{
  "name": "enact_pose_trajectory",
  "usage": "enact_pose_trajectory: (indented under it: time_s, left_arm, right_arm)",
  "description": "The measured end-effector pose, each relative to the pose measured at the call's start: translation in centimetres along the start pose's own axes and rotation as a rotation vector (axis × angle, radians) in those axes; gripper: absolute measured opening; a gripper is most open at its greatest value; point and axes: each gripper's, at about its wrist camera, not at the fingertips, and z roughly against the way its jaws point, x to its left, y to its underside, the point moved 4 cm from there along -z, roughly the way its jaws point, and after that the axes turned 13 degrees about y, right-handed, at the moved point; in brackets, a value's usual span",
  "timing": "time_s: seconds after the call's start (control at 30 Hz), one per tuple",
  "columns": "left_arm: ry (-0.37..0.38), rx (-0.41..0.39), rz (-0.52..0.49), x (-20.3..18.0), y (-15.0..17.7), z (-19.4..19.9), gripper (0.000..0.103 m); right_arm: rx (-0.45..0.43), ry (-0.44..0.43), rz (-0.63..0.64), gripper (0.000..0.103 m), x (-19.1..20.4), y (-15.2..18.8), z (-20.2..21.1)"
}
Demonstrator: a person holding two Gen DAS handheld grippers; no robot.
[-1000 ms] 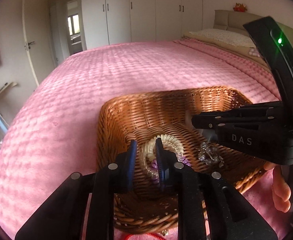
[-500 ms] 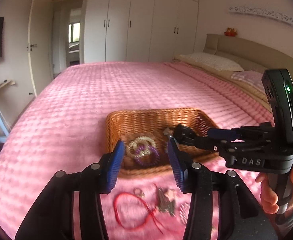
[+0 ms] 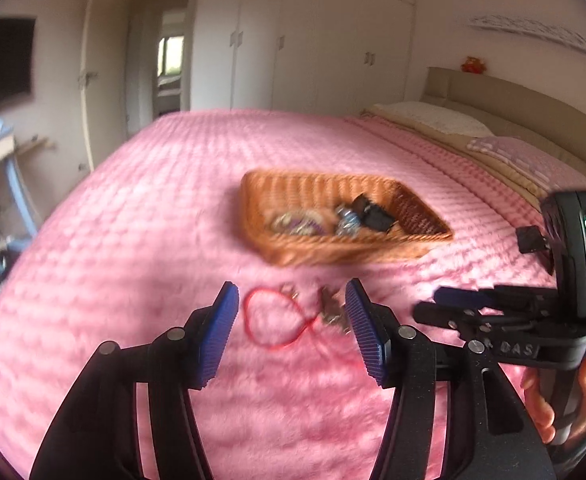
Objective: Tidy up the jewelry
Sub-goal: 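Move the left tool to the red string bracelet while the right tool reaches the clear bead bracelet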
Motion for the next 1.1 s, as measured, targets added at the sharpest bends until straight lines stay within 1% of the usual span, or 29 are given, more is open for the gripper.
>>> enact_pose_trajectory:
  time_s: [0.1,0.17,0.2,0.23,0.33,0.43,0.53,0.57,0.63,0.7,0.73,0.83,0.9,0.97,1.03,1.1]
  left_arm:
    - [0.003,0.030,0.068,2.3,0.8,-1.3,0.053]
    - [0.010,0.079,0.121,3.8,1.7,-2.9,0.052]
    - [0.003,0.093,0.136,4.4,1.9,-3.6,0.051]
    - [-0.013,0.124,0.152,5.0,2.3,-4.6,0.050]
    - [-0.034,0.180,0.169,5.9,2.8,-6.6,0.049]
    - [-0.047,0.208,0.157,6.1,2.9,-7.6,0.038]
    - [-0.082,0.258,0.122,5.9,3.3,-8.8,0.034]
    - [-0.099,0.263,0.106,5.8,3.4,-9.0,0.033]
    - [-0.105,0.262,0.090,5.6,3.2,-9.1,0.027]
    - [-0.121,0.271,0.085,5.8,3.3,-9.4,0.008]
    - [-0.126,0.272,0.083,5.7,3.3,-9.5,0.004]
    - [-0.127,0.265,0.067,5.4,3.1,-9.4,0.002]
    - [-0.119,0.248,0.057,5.1,3.0,-9.0,0.002]
    - [-0.111,0.230,0.049,4.7,2.8,-8.5,0.002]
    - [-0.085,0.210,0.051,4.3,2.7,-7.6,0.002]
    - [-0.052,0.208,0.063,4.0,2.9,-6.9,0.002]
  right_arm:
    - [0.023,0.037,0.012,0.044,-0.3,1.0,-1.5]
    - [0.039,0.035,0.013,0.044,-0.3,1.5,-2.2]
    - [0.043,0.032,0.011,0.044,-0.3,1.7,-2.4]
    - [0.049,0.030,0.014,0.044,-0.2,1.9,-2.8]
    - [0.058,0.039,0.048,0.039,0.4,2.0,-3.5]
    - [0.042,0.070,0.098,0.037,1.5,2.2,-3.5]
    - [0.047,0.115,0.142,0.033,2.4,2.4,-4.0]
    - [0.050,0.123,0.148,0.030,2.5,2.3,-4.3]
    - [0.049,0.127,0.154,0.029,2.6,2.3,-4.4]
    - [0.049,0.125,0.157,0.021,2.6,2.3,-4.5]
    - [0.052,0.122,0.164,0.016,2.8,2.3,-4.5]
    - [0.041,0.127,0.181,0.006,3.1,2.4,-4.4]
    - [0.030,0.123,0.175,0.006,2.9,2.3,-4.2]
    - [0.010,0.102,0.142,0.006,2.3,1.9,-3.4]
    - [-0.010,0.085,0.107,0.006,1.3,1.4,-2.5]
    - [-0.030,0.098,0.087,0.006,0.1,0.8,-1.7]
